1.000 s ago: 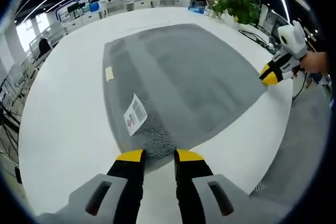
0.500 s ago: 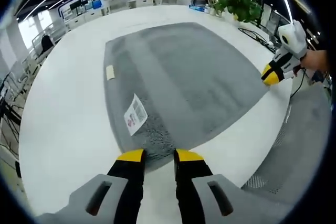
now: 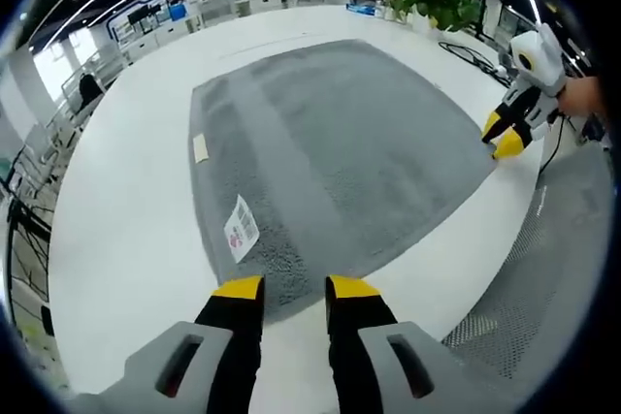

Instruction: Fold the towel on the table until its edges align and the towel forms a compact rectangular stack.

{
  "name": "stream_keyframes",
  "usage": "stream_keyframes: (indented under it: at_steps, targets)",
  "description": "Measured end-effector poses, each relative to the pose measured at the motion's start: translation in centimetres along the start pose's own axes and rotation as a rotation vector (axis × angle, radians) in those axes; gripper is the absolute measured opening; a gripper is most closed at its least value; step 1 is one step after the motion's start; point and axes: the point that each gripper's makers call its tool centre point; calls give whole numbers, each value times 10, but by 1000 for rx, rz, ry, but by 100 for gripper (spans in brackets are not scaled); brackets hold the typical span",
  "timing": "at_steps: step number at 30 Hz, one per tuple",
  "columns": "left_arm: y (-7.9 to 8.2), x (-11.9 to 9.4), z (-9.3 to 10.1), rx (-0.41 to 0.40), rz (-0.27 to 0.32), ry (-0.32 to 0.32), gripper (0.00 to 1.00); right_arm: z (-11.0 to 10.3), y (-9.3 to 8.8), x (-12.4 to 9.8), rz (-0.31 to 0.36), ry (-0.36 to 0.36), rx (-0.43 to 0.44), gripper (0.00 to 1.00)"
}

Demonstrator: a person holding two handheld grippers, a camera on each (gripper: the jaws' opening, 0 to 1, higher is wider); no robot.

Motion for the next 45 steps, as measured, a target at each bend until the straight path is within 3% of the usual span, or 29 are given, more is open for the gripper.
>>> stream_keyframes:
  at_steps: [8,14,22,31,45]
  targets:
    - [26,-6,24,26,49,19,27,12,16,-21,88,8,-19,26]
    - [44,-8,44,30,79,13,27,31,20,-33,117,-4,-32,26]
    - [54,-6,56,27,86,13,27,56,17,-44,138,-20,-51,32]
    - [69,-7,83,19,101,14,27,77,25,-58,194,-21,-38,34]
    - [108,-3,155,11,160,-1,27,102,43,-88,232,-2,-154,34]
Point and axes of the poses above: the point that each gripper's makers call its tool centre point, and the gripper's own axes: x roughly forward along the fingers, z roughly to its right, y roughly out of its top, and after that the axes turned 3 degrees about -z, right-handed
